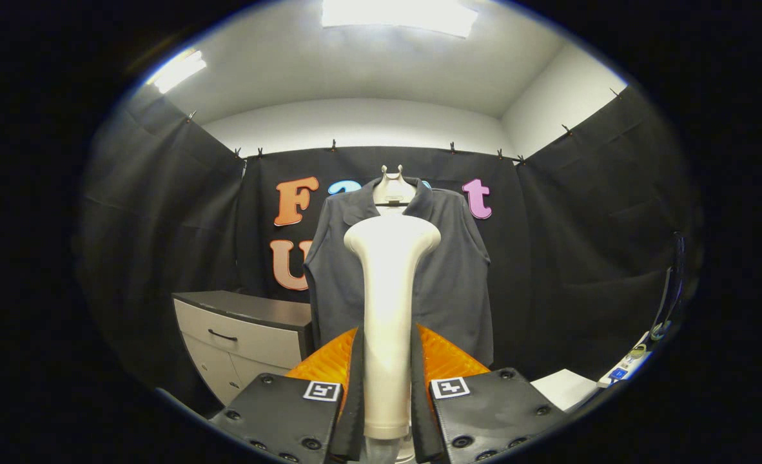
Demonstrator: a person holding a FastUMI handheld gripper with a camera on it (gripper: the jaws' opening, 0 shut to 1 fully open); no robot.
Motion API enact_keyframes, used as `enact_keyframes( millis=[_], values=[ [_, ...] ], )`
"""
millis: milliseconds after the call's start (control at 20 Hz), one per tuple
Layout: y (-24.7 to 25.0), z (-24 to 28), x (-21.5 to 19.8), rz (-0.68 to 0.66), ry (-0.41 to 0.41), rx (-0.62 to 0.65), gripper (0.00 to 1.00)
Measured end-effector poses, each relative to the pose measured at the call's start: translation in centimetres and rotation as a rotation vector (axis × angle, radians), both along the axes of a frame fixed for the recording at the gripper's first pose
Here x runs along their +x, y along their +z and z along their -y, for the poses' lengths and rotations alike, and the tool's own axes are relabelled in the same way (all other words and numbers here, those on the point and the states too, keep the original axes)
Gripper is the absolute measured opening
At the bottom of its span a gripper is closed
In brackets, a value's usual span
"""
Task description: Iron the clothes twice with a garment steamer, once on the left side and once on the right side.
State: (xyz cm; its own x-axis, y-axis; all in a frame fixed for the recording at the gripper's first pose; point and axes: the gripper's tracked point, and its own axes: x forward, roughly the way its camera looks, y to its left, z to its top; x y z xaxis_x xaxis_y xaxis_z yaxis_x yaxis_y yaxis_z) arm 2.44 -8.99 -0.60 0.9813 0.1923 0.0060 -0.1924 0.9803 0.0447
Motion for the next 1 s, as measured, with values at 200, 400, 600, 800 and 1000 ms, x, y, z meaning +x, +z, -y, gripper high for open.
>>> enact_keyframes(
  millis=[200,400,600,800,1000],
  values=[
    [2.2,-0.9,-0.5,0.035,0.014,0.002,0.37],
    [3.7,-1.6,-0.7,0.062,0.029,0.015,0.37],
    [4.4,-1.9,-0.5,0.082,0.034,0.02,0.37],
    [4.9,-1.7,-0.6,0.093,0.032,0.028,0.37],
    [4.7,-1.6,-0.4,0.096,0.025,0.039,0.37]
  ],
)
